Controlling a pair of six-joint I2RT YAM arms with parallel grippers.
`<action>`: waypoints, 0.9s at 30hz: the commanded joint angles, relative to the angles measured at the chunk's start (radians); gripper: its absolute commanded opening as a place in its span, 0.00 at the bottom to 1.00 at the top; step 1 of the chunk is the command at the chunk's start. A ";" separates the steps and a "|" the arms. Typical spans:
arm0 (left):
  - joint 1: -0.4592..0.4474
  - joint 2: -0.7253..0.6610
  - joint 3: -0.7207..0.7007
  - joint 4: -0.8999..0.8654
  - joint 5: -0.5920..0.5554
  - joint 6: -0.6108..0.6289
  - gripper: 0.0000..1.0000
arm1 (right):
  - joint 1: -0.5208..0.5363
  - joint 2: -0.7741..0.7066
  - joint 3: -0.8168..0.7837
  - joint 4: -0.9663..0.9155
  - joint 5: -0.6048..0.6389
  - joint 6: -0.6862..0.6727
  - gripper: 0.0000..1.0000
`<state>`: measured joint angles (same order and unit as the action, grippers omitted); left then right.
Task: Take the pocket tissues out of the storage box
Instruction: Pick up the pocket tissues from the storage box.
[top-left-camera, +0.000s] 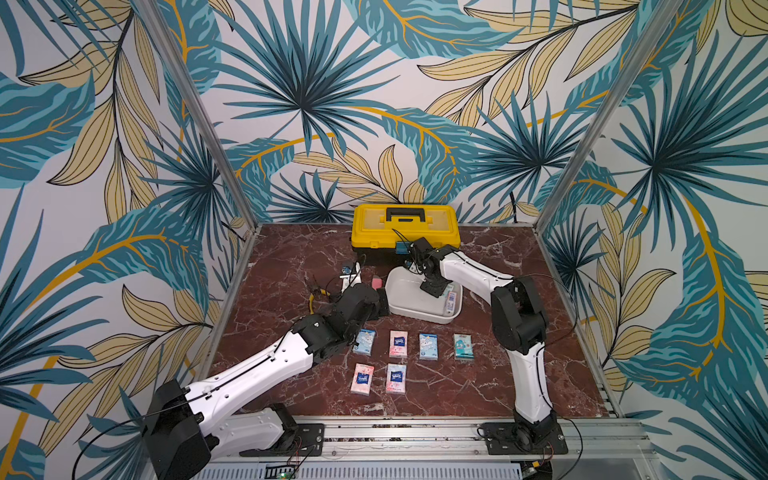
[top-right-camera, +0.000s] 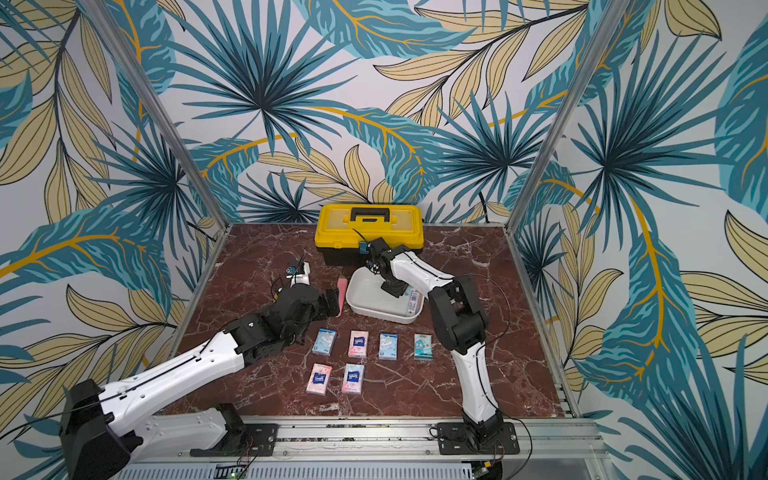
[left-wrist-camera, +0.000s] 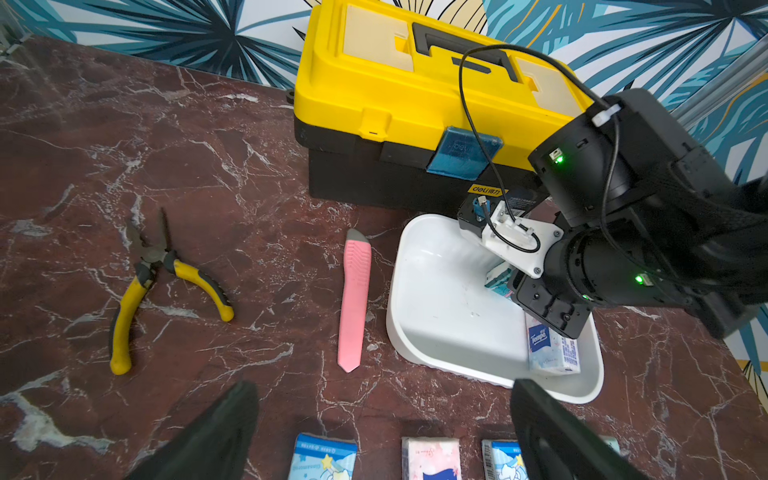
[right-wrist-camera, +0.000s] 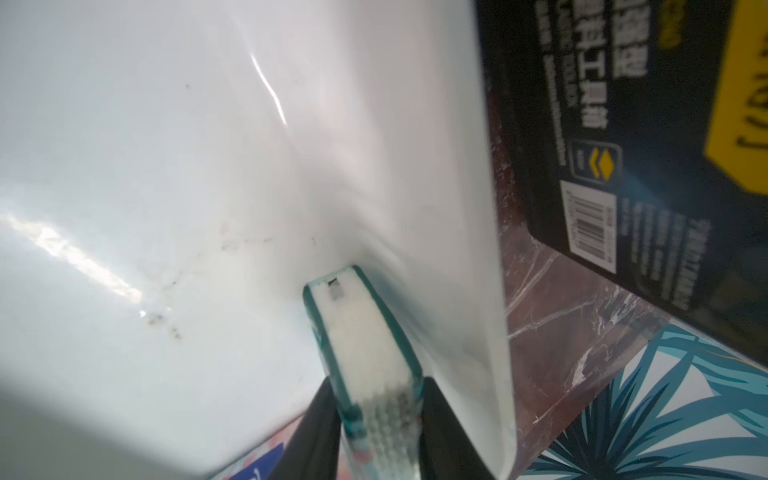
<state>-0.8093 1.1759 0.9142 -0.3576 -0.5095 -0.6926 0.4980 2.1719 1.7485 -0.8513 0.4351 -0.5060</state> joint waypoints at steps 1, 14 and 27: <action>0.005 -0.027 -0.031 -0.022 -0.018 -0.007 1.00 | -0.002 -0.049 -0.003 0.008 0.002 0.007 0.32; 0.005 -0.049 -0.040 -0.022 -0.020 0.020 1.00 | -0.002 -0.290 -0.049 0.002 -0.096 0.161 0.30; 0.005 -0.115 -0.065 0.012 0.000 0.128 1.00 | 0.000 -0.696 -0.297 -0.023 -0.344 0.539 0.26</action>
<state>-0.8097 1.0901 0.8814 -0.3626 -0.5144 -0.6147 0.4980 1.5490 1.5124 -0.8501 0.1814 -0.0998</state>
